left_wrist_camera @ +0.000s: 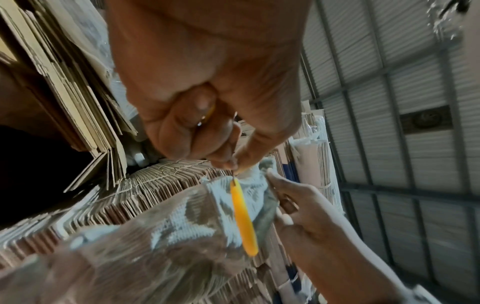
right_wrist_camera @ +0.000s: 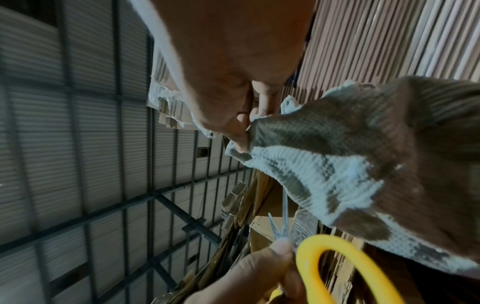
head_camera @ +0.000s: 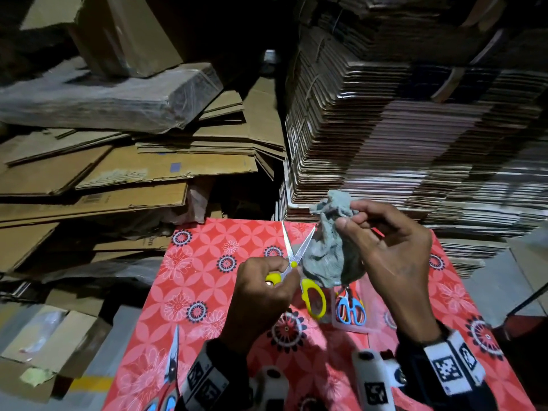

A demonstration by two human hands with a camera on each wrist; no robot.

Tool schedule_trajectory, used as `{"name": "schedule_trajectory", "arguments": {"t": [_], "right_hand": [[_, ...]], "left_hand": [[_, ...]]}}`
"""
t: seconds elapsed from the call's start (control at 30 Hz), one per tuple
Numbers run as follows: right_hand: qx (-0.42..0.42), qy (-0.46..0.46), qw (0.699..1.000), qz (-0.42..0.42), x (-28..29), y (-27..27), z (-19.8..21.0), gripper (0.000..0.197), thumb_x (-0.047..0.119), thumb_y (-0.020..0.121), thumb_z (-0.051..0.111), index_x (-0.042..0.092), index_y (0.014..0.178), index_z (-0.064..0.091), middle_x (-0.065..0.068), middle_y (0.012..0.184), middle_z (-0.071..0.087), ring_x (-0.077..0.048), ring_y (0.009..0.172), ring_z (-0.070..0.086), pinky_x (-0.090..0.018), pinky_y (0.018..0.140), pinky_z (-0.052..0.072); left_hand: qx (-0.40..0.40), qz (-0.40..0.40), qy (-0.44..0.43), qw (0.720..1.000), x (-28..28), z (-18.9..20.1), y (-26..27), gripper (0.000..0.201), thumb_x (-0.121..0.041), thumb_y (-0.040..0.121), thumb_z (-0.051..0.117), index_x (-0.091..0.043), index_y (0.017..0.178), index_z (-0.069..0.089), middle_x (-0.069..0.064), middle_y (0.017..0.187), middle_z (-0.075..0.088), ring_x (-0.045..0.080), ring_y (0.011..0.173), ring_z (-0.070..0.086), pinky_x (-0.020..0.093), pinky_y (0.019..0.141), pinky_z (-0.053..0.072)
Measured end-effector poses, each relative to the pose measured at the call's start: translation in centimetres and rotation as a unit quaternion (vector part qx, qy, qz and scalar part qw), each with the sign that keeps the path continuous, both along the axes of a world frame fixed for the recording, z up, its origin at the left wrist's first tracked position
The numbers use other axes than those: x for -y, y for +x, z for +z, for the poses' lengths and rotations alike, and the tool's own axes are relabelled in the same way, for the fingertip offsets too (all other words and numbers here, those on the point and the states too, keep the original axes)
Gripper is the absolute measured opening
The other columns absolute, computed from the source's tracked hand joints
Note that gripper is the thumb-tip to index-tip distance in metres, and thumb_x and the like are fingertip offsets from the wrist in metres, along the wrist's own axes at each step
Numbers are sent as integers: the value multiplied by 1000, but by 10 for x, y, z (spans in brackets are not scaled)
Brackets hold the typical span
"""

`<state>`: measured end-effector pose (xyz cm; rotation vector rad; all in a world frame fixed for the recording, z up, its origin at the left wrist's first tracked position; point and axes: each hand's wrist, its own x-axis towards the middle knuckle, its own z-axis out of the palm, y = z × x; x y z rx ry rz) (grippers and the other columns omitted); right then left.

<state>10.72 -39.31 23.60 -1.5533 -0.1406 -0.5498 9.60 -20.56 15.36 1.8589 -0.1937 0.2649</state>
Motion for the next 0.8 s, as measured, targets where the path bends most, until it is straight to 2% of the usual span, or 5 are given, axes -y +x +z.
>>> {"name": "schedule_trajectory", "arguments": {"t": [0.1, 0.33, 0.43, 0.53, 0.8], "right_hand": [[-4, -48, 998, 48, -10, -14, -5, 36, -9, 74, 86, 18, 96, 77, -1, 85, 69, -4, 76, 66, -13, 70, 51], [53, -180, 982, -2, -23, -9, -25, 34, 0, 78, 88, 24, 100, 77, 6, 87, 67, -14, 80, 69, -24, 72, 58], [40, -165, 985, -42, -19, 8, -26, 29, 2, 79, 87, 21, 99, 78, 7, 87, 69, -11, 79, 70, -25, 74, 58], [22, -121, 991, -44, -9, 16, -22, 26, 4, 82, 86, 20, 100, 78, 5, 86, 70, -13, 78, 70, -30, 76, 60], [28, -141, 988, 49, -24, -9, -33, 29, 12, 77, 87, 28, 100, 78, 8, 86, 66, -18, 80, 70, -33, 71, 59]], "left_hand": [[12, -36, -28, 999, 5, 18, -4, 50, -15, 93, 70, -21, 50, 45, -7, 45, 37, 3, 44, 35, 23, 52, 30], [51, 10, 67, 996, 8, 10, -11, 30, -38, 87, 64, -31, 62, 48, -13, 54, 38, 11, 57, 39, 26, 57, 34], [40, -17, 39, 998, 9, 5, -11, 28, -42, 85, 60, -23, 63, 57, -12, 56, 51, 1, 56, 48, 16, 58, 42], [42, 13, 46, 998, 8, -2, -10, 34, -38, 87, 66, -32, 58, 49, -7, 54, 43, 12, 54, 46, 27, 58, 41], [42, 22, 14, 999, 3, -3, -2, 38, -41, 87, 68, -27, 58, 48, -6, 53, 43, 7, 53, 40, 21, 56, 33]]}}
